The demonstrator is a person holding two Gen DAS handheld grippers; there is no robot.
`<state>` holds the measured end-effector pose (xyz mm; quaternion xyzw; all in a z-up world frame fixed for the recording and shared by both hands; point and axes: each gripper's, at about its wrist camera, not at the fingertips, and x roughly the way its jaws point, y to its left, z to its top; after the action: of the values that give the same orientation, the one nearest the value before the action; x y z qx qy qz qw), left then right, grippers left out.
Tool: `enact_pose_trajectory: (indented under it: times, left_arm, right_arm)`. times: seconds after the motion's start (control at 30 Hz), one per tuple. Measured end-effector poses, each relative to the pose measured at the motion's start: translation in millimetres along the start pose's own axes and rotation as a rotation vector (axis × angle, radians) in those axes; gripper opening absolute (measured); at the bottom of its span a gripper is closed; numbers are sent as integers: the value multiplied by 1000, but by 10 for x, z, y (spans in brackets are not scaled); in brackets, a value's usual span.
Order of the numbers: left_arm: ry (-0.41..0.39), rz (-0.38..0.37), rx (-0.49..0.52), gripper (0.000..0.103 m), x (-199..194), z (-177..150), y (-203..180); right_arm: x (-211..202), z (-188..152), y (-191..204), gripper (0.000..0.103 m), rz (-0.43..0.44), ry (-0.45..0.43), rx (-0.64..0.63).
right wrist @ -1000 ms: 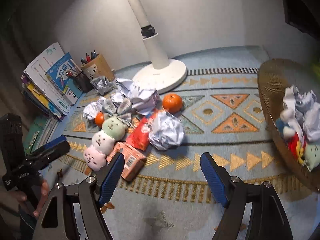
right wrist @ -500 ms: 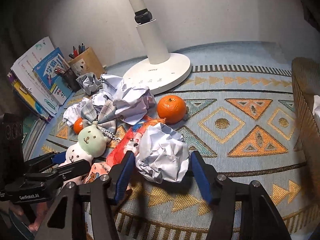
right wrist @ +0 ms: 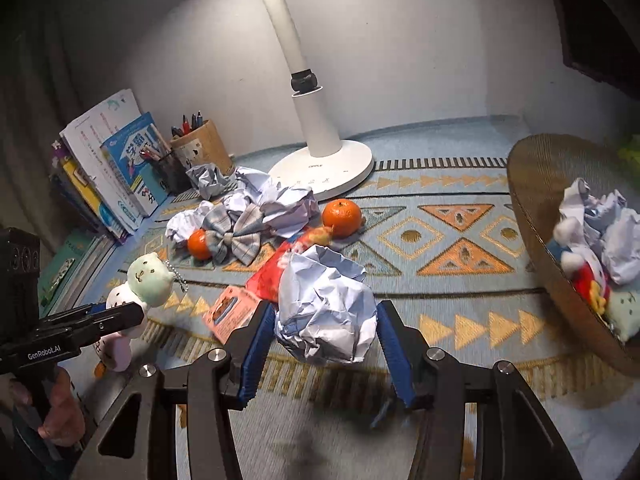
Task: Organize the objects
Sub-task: 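Grasp the pink-white-green stacked plush with left tool while right tool grasps a paper ball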
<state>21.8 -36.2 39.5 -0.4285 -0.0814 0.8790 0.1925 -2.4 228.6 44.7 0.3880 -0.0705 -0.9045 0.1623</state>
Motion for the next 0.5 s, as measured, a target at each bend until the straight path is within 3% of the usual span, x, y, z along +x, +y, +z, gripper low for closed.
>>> enact_pose_trajectory:
  times: [0.13, 0.23, 0.3, 0.37, 0.5]
  left_arm:
    - [28, 86, 39, 41, 87, -191, -5]
    - [47, 170, 48, 64, 158, -242, 27]
    - [48, 189, 63, 69, 133, -274, 35]
    - [44, 200, 77, 85, 83, -313, 5]
    - [23, 227, 109, 87, 50, -359, -72]
  right_arm:
    - [-18, -234, 30, 51, -78, 41, -26]
    - [-8, -340, 4, 51, -93, 62, -23]
    - [-33, -368, -28, 51, -97, 59, -17]
    - [-37, -387, -53, 51, -109, 68, -18]
    - [-27, -435, -128, 53, -102, 86, 2]
